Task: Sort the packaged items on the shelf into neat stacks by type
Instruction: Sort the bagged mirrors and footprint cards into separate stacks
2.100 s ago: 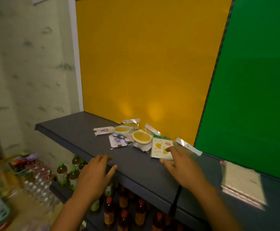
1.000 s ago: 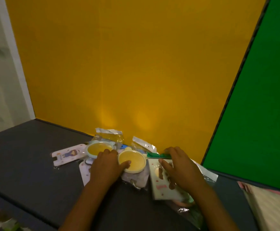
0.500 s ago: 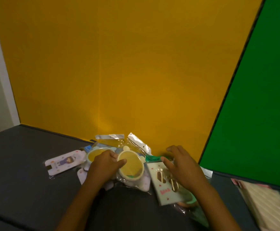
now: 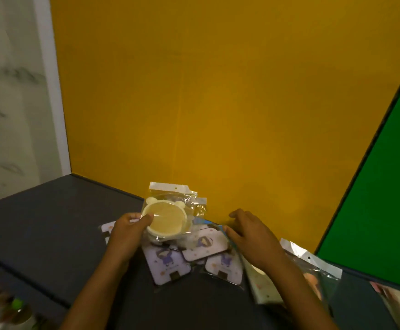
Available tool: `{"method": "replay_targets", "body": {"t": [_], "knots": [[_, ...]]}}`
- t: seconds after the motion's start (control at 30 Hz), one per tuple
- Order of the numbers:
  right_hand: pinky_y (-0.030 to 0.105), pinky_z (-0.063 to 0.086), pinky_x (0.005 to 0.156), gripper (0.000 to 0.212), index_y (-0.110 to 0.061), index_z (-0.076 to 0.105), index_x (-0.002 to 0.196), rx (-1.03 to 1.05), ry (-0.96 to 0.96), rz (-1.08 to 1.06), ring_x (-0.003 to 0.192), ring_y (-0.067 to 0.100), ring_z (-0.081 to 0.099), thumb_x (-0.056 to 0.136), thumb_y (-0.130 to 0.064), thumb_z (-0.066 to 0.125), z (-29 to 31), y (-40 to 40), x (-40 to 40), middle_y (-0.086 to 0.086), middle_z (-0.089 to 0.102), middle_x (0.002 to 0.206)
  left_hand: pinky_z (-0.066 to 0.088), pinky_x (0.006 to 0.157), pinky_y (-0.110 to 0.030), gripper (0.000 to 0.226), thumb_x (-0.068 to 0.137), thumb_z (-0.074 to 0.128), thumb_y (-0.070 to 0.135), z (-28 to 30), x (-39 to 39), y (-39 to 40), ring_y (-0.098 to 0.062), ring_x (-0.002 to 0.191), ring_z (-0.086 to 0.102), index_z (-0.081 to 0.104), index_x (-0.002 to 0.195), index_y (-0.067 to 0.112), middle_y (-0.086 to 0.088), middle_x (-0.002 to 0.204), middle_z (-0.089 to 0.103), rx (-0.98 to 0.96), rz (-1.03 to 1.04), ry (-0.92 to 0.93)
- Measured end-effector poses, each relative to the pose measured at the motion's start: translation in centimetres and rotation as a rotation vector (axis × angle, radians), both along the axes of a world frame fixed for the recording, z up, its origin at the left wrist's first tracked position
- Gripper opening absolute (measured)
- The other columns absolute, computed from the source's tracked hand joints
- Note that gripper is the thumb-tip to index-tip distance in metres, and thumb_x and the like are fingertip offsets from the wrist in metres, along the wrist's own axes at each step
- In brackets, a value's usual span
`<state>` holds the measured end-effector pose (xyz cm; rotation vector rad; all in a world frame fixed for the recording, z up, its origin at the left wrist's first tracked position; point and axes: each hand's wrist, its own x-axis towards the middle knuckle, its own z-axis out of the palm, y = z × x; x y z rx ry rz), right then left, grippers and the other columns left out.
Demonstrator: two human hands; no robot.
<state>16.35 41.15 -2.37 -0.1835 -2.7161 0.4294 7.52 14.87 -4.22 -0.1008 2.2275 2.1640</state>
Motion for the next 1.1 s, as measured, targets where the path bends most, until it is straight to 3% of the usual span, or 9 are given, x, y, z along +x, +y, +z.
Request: {"method": "replay_targets", "body": {"t": [0.2, 0.3, 0.4, 0.5, 0.57, 0.67, 0.83, 1.0, 1.1], "knots": [[0.033, 0.045, 0.075, 0.043, -0.021, 0.057, 0.106, 0.029, -0.208, -0.034, 0.094, 0.018, 0.053, 0.091, -0.059, 0.045, -1.3, -4.2, -3.7, 0.004, 0.060, 0.108, 0.049, 0.068, -0.031, 0.029, 0.089, 0.063, 0.025, -0.7, 0.4, -5.1, -0.026, 0.086, 0.062, 0.061, 0.107, 0.003, -0.018, 0.100, 0.067, 0.087, 0.147, -0.020], [0.032, 0.037, 0.077, 0.062, -0.020, 0.059, 0.115, -0.012, -0.280, -0.046, 0.108, 0.024, 0.048, 0.086, -0.072, 0.041, -1.7, -6.2, -5.0, 0.009, 0.055, 0.117, 0.049, 0.073, -0.035, 0.030, 0.090, 0.061, 0.029, -1.3, 0.6, -7.1, -0.027, 0.089, 0.062, 0.062, 0.107, 0.005, -0.017, 0.101, 0.067, 0.106, 0.184, -0.034], [0.037, 0.039, 0.093, 0.077, -0.025, 0.053, 0.131, -0.030, -0.325, -0.072, 0.122, 0.028, 0.041, 0.080, -0.080, 0.040, -1.9, -7.9, -6.1, 0.011, 0.048, 0.131, 0.049, 0.072, -0.035, 0.031, 0.089, 0.063, 0.030, -1.8, 1.0, -8.6, -0.026, 0.086, 0.062, 0.062, 0.107, 0.005, -0.016, 0.098, 0.067, 0.137, 0.210, -0.049], [0.041, 0.037, 0.100, 0.085, -0.022, 0.050, 0.135, 0.007, -0.352, -0.098, 0.127, 0.030, 0.037, 0.076, -0.083, 0.043, -2.3, -8.8, -7.1, 0.013, 0.043, 0.138, 0.050, 0.082, -0.041, 0.034, 0.086, 0.066, 0.032, -2.0, 1.5, -9.7, -0.029, 0.088, 0.062, 0.062, 0.107, 0.005, -0.019, 0.101, 0.068, 0.172, 0.220, -0.063], [0.037, 0.039, 0.093, 0.076, -0.023, 0.055, 0.127, -0.015, -0.344, -0.078, 0.121, 0.028, 0.043, 0.077, -0.079, 0.047, -2.4, -8.9, -7.7, 0.010, 0.051, 0.130, 0.049, 0.082, -0.041, 0.034, 0.086, 0.066, 0.032, -1.9, 1.9, -10.2, -0.028, 0.088, 0.062, 0.062, 0.107, 0.005, -0.018, 0.099, 0.067, 0.185, 0.213, -0.075], [0.035, 0.050, 0.077, 0.052, -0.021, 0.063, 0.095, -0.125, -0.297, -0.038, 0.094, 0.023, 0.059, 0.076, -0.069, 0.057, -2.3, -8.7, -8.3, 0.008, 0.066, 0.102, 0.050, 0.077, -0.038, 0.035, 0.086, 0.066, 0.030, -1.8, 2.1, -10.8, -0.026, 0.083, 0.061, 0.062, 0.107, 0.003, -0.016, 0.093, 0.066, 0.222, 0.195, -0.081], [0.033, 0.050, 0.057, 0.022, -0.017, 0.054, 0.076, -0.528, -0.243, -0.018, 0.063, 0.022, 0.065, 0.083, -0.029, 0.071, -0.8, -8.0, -7.4, 0.010, 0.066, 0.078, 0.052, 0.080, -0.037, 0.033, 0.085, 0.066, 0.028, -1.7, 2.5, -10.8, -0.028, 0.092, 0.065, 0.063, 0.110, 0.006, -0.015, 0.098, 0.070, 0.262, 0.122, -0.091], [0.029, 0.052, 0.051, 0.011, -0.011, 0.057, 0.088, -0.862, -0.157, -0.015, 0.065, 0.022, 0.063, 0.086, -0.013, 0.067, -0.2, -6.3, -5.6, 0.013, 0.065, 0.084, 0.048, 0.066, -0.033, 0.024, 0.089, 0.061, 0.020, -1.3, 2.6, -9.0, -0.023, 0.079, 0.060, 0.065, 0.106, 0.004, -0.012, 0.085, 0.064, 0.282, 0.032, -0.101], [0.030, 0.054, 0.054, 0.017, -0.009, 0.057, 0.101, -0.950, -0.095, 0.002, 0.074, 0.022, 0.065, 0.087, -0.013, 0.066, 0.3, -4.8, -3.3, 0.012, 0.067, 0.091, 0.047, 0.074, -0.038, 0.024, 0.090, 0.057, 0.018, -1.3, 2.6, -7.1, -0.028, 0.086, 0.057, 0.065, 0.108, 0.004, -0.018, 0.095, 0.062, 0.288, 0.000, -0.101]]}}
